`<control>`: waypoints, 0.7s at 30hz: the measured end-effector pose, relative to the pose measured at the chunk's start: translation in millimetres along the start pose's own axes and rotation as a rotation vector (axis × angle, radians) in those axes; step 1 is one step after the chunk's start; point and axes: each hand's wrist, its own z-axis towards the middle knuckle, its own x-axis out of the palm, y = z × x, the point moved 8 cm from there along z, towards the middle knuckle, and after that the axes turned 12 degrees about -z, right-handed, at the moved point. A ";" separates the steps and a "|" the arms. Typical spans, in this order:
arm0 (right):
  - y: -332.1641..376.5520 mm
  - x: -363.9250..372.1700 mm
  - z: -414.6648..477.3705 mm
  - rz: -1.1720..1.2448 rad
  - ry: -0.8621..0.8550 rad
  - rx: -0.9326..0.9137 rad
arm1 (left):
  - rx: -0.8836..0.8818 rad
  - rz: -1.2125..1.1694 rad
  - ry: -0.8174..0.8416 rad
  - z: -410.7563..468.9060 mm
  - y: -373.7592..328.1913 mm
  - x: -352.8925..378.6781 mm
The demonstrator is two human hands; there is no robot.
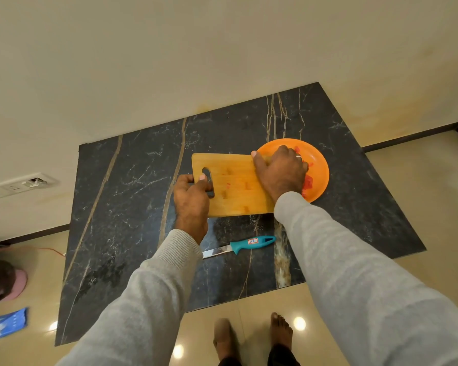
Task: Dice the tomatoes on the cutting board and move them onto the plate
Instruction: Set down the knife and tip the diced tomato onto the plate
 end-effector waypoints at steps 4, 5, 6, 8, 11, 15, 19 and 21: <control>-30.1 7.5 9.5 -0.055 0.005 0.061 | -0.021 -0.023 -0.003 3.6 5.0 -5.8; -36.9 7.6 11.1 -0.065 0.003 0.071 | -0.029 -0.026 -0.004 4.0 6.4 -6.6; -43.0 7.6 12.1 -0.075 0.005 0.079 | -0.036 -0.033 -0.005 4.8 7.7 -6.8; -53.4 7.8 12.2 -0.079 0.014 0.092 | -0.050 -0.051 -0.008 7.0 10.0 -7.3; -59.8 5.9 2.3 0.055 0.002 0.066 | -0.057 -0.072 -0.028 10.2 8.8 -7.8; -48.4 -0.9 -29.9 0.157 -0.013 -0.099 | -0.068 -0.087 -0.033 15.9 8.1 -7.6; -58.3 3.0 -35.9 0.171 -0.012 -0.054 | -0.064 -0.085 -0.027 18.7 8.4 -10.9; -66.2 4.0 -31.8 0.178 -0.002 -0.005 | -0.062 -0.085 -0.025 19.7 9.4 -14.0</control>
